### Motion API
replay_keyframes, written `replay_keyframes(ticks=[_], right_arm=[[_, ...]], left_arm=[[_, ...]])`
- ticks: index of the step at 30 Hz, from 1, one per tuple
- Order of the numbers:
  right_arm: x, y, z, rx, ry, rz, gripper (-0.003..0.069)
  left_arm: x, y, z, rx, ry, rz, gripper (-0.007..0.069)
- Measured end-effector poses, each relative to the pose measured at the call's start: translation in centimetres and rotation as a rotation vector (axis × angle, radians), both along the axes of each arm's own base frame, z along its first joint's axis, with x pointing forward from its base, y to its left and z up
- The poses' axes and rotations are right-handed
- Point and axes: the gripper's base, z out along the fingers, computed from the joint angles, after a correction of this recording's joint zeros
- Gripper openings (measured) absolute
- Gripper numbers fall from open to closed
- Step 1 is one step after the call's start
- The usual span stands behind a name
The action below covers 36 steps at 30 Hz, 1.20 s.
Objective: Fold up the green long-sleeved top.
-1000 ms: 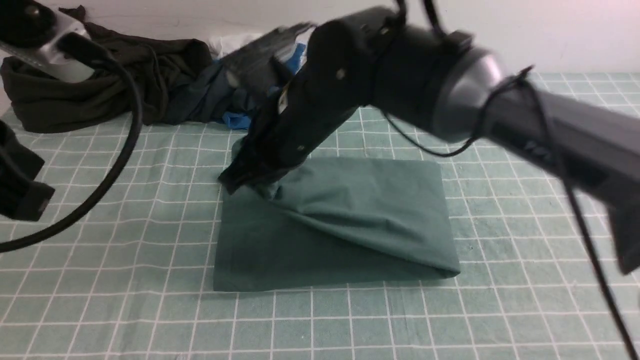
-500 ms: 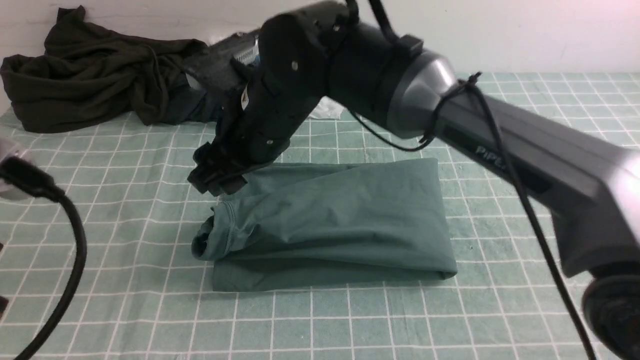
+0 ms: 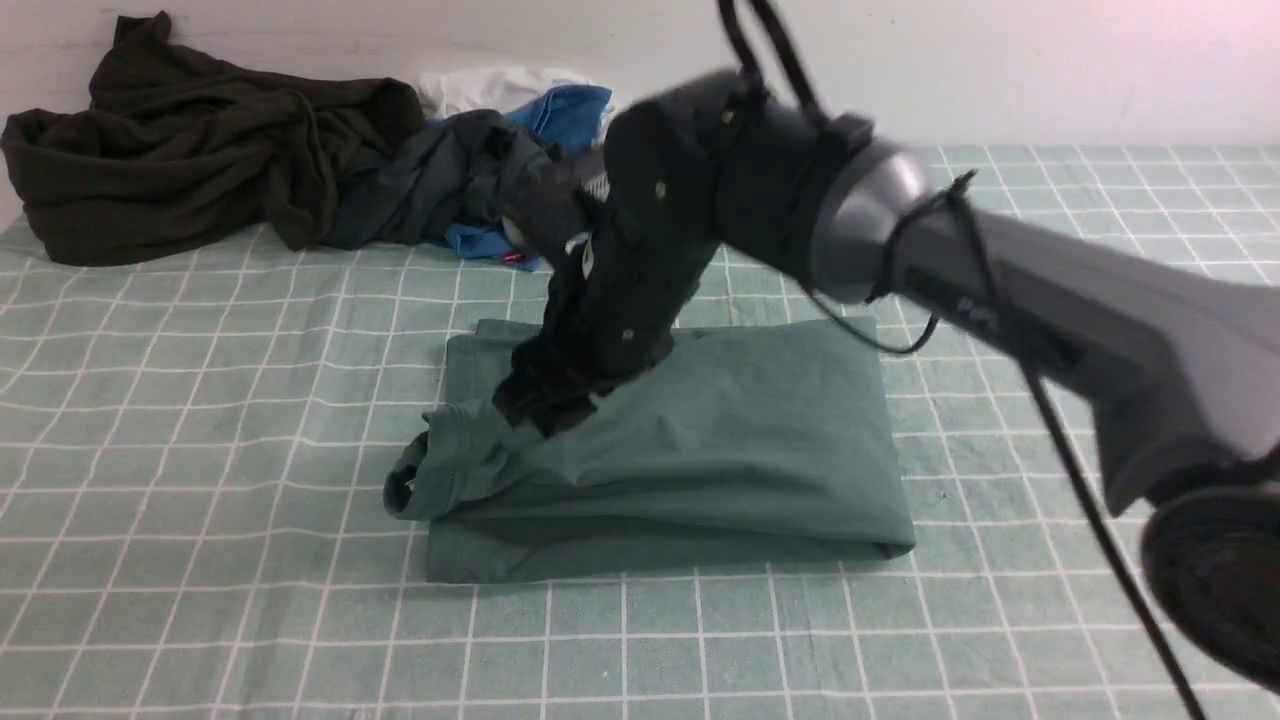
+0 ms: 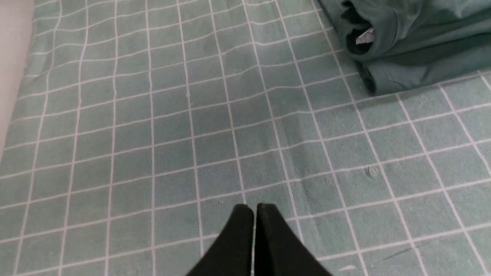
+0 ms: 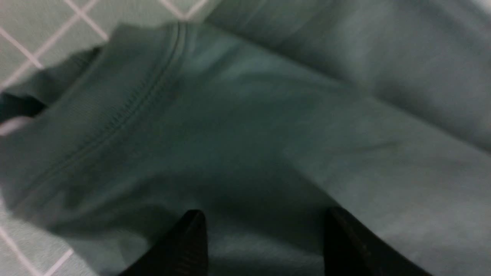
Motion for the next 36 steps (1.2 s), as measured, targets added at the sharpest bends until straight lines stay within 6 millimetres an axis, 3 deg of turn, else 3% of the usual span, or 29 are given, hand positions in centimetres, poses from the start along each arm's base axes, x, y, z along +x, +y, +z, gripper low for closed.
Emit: replay_keyframes(ticks=[3, 6, 9, 13, 14, 16, 20, 22, 28, 32, 36], right_arm=[[0.2, 0.5, -3.1, -0.008, 0.048, -0.008, 0.0381], [0.2, 0.5, -2.5, 0.006, 0.037, -0.009, 0.0381], [0.2, 0.4, 0.0, 0.024, -0.011, -0.002, 0.0380], [-1.3, -1.5, 8.2, 0.057, -0.143, 0.009, 0.0380], [-1.3, -1.5, 8.2, 0.053, -0.140, 0.009, 0.0380], [-3.5, -3.6, 14.2, 0.082, -0.219, 0.025, 0.0380], [-6.8, -6.5, 19.1, 0.119, -0.286, 0.040, 0.0380], [-8.8, -8.2, 20.6, 0.142, -0.314, 0.037, 0.0374], [-15.4, -14.0, 22.6, 0.259, -0.447, 0.017, 0.0314], [-20.5, -18.4, 22.1, 0.336, -0.530, 0.002, 0.0187], [-23.9, -21.3, 20.9, 0.370, -0.565, -0.003, 0.0046]], left_arm=[[-0.4, 0.1, -0.2, -0.011, -0.018, 0.003, -0.0003], [-0.6, 0.2, -0.3, -0.014, -0.025, 0.004, -0.0003], [-0.7, 0.2, -0.3, -0.018, -0.026, 0.002, -0.0003], [-0.7, 0.2, -0.3, -0.018, -0.028, 0.003, -0.0003], [-0.7, 0.2, -0.3, -0.018, -0.028, 0.003, -0.0003], [-0.7, 0.2, -0.3, -0.017, -0.027, 0.003, -0.0003], [-0.7, 0.2, -0.3, -0.016, -0.028, 0.004, -0.0003], [-0.7, 0.2, -0.3, -0.016, -0.028, 0.004, -0.0003], [-0.7, 0.2, -0.3, -0.016, -0.028, 0.004, -0.0003], [-0.7, 0.2, -0.3, -0.016, -0.028, 0.004, -0.0003], [-0.7, 0.2, -0.3, -0.016, -0.028, 0.004, -0.0003]])
